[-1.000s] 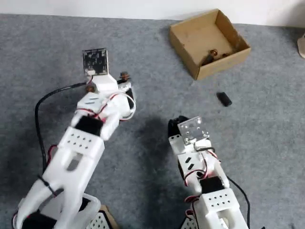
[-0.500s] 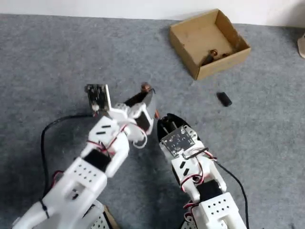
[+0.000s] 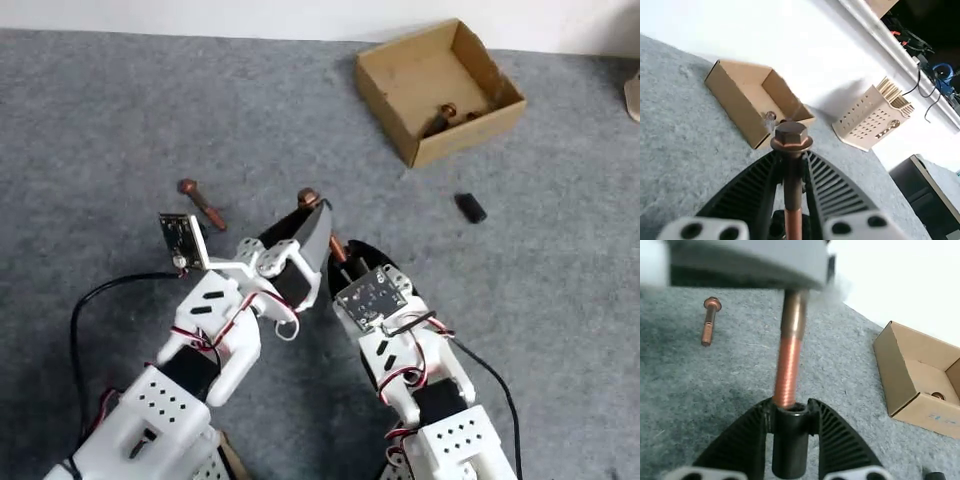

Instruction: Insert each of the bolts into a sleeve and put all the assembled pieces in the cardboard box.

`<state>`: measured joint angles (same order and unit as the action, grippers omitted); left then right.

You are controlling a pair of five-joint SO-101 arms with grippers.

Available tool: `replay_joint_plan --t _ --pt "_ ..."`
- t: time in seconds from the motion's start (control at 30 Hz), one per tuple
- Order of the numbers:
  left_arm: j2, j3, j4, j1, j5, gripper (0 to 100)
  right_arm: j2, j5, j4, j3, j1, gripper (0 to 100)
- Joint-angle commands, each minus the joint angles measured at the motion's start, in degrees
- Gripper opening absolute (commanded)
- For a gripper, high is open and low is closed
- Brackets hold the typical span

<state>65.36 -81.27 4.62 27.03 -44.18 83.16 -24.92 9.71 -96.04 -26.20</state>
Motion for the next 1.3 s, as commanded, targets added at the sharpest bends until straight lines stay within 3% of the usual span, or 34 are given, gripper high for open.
replay_joint_plan --t 0.0,0.1,0.3,0.47,0.87,1.1,1.27 --pt "0.7 0.4 1.7 0.7 -0.4 0 1.2 -0.7 0.0 -6.4 -0.7 0.5" --pt "-1.5 0.8 2.4 0.7 -0.4 0 1.3 -0.7 0.0 -6.4 -0.7 0.5" --pt "-10.9 0.9 13.5 0.2 -0.2 0 1.3 -0.8 0.2 -6.6 -2.2 0.5" --pt "-17.6 2.9 15.2 -1.4 -0.4 0 1.3 -0.5 0.2 -6.5 -2.0 0.5" --pt "-15.5 1.2 14.3 -0.2 -0.3 0 1.3 -0.5 0.0 -6.4 -0.6 0.5" --pt "-15.5 3.8 3.6 0.6 0.0 0 1.3 1.7 0.0 -6.4 3.9 0.5" --pt "-15.5 4.4 1.9 3.3 8.8 0 1.3 5.9 0.0 -6.4 6.5 0.5"
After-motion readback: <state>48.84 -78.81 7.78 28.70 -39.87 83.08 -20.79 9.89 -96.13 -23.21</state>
